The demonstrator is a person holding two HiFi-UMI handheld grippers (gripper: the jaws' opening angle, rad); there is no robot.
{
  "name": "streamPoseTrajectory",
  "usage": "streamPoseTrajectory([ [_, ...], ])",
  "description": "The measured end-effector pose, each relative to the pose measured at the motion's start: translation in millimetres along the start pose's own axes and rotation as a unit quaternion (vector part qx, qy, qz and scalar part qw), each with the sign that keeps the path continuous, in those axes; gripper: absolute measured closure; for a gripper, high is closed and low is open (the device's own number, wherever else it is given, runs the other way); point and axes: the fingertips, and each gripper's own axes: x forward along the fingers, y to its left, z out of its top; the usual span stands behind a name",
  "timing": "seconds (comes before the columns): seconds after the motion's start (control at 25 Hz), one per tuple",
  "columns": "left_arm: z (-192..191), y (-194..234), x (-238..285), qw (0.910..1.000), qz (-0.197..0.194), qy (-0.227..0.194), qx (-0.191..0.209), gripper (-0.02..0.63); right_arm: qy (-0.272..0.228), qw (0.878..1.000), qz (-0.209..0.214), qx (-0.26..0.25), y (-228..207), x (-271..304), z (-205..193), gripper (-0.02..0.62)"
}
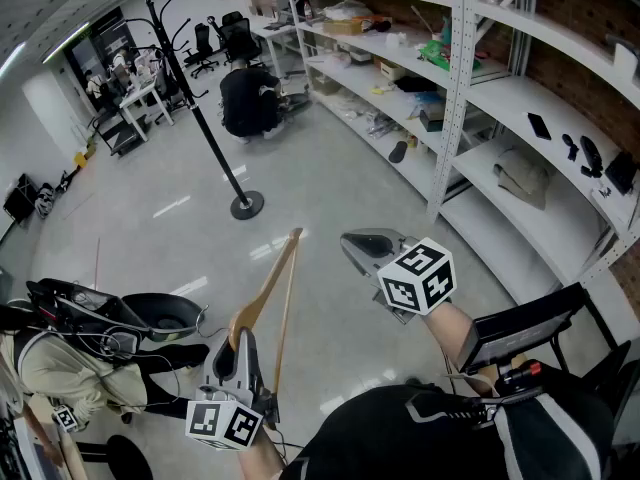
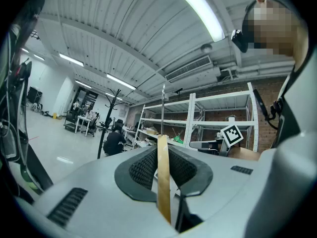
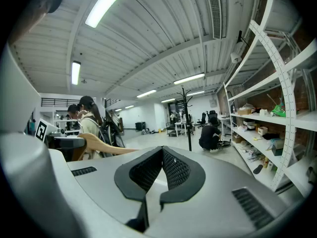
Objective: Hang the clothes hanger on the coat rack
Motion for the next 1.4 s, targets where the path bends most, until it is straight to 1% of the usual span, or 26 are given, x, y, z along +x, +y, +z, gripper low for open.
streamPoseTrajectory([
  [0.16,-1,16,-1,0.9999,-0.004,0.005,-0.009,0.554,-0.002,1.000,-0.003,-0.001,6,12,1,0.591],
  [0.28,-4,32,7,0.9998,-0.006,0.013,-0.012,0.554,0.001,1.000,0.002,0.002,10,23,-4,0.591],
  [0.48,-8,56,37,0.9998,-0.008,0.018,-0.011,0.554,0.000,1.000,0.013,-0.008,-6,53,0,0.591],
  [0.64,-2,77,87,0.9998,0.005,0.020,-0.003,0.554,-0.014,0.999,0.032,-0.002,-43,90,10,0.591],
  [0.76,6,90,133,0.9998,0.003,0.019,0.004,0.554,-0.020,0.999,0.045,-0.003,-78,119,14,0.591],
  [0.88,18,101,182,1.0000,0.003,0.007,-0.005,0.554,-0.017,0.999,0.047,-0.014,-122,145,28,0.591],
  [1.0,31,118,221,0.9999,0.009,0.006,-0.008,0.554,-0.026,0.997,0.065,-0.012,-153,180,40,0.591],
  [1.12,32,130,260,0.9999,0.012,0.004,-0.005,0.554,-0.025,0.996,0.079,-0.014,-184,209,45,0.591],
  [1.28,34,153,289,0.9995,0.030,0.010,0.003,0.554,-0.026,0.995,0.097,-0.017,-204,246,53,0.591],
  [1.4,37,184,316,0.9993,0.032,0.016,0.009,0.554,-0.024,0.995,0.096,-0.020,-218,285,57,0.591],
])
